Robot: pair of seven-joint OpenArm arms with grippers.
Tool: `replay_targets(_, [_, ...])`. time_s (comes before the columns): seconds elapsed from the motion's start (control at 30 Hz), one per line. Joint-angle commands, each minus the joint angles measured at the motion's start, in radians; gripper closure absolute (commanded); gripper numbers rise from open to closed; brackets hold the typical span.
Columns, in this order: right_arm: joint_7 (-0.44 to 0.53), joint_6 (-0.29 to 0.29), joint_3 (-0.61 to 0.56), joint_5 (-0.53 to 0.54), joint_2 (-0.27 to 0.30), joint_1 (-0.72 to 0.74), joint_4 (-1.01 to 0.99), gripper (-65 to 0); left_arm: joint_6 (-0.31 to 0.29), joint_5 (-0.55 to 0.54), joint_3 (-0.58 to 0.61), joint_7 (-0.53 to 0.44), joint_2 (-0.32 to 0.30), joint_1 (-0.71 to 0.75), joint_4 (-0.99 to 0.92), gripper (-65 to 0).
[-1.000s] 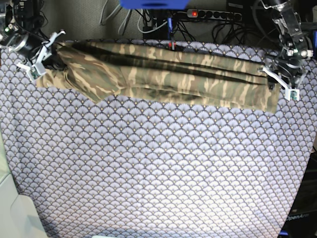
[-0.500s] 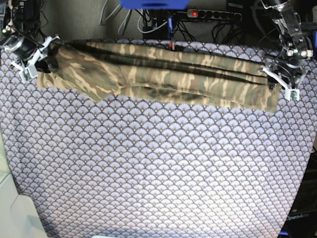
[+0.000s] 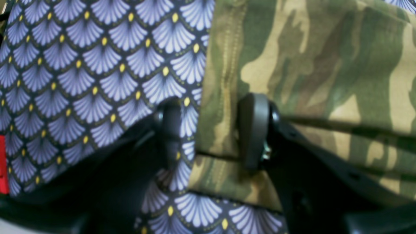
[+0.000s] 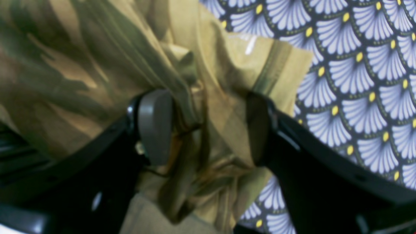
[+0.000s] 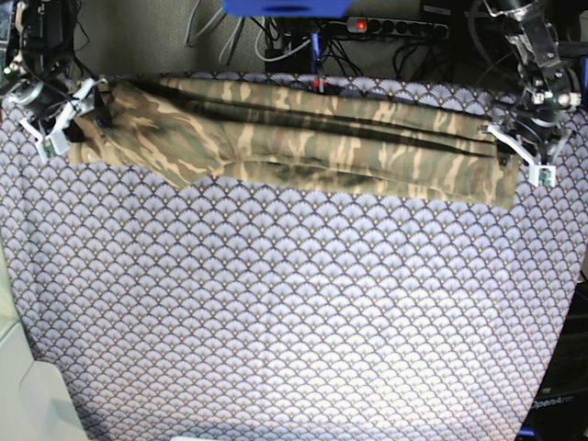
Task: Fold the T-shirt properly
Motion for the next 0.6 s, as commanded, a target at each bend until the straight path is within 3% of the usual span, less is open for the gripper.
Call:
replay_targets(0.0, [0.015, -0.004, 0.008, 0.004, 0.019, -0.002, 0.003, -36.8, 0.004, 0.013, -0.032, -0.008, -0.011, -0.002, 0.016, -28.4])
replay_targets(0.23, [0.015, -0.004, 0.007, 0.004, 0.019, -0.002, 0.000, -36.8, -0.125, 0.020, -0.140, -0.001, 0.013, -0.060, 0.038, -28.4])
replay_targets(0.57, [0.015, -0.004, 0.007, 0.004, 0.019, -0.002, 0.000, -36.8, -0.188, 0.013, -0.149, -0.001, 0.043, -0.069, 0.098, -28.4])
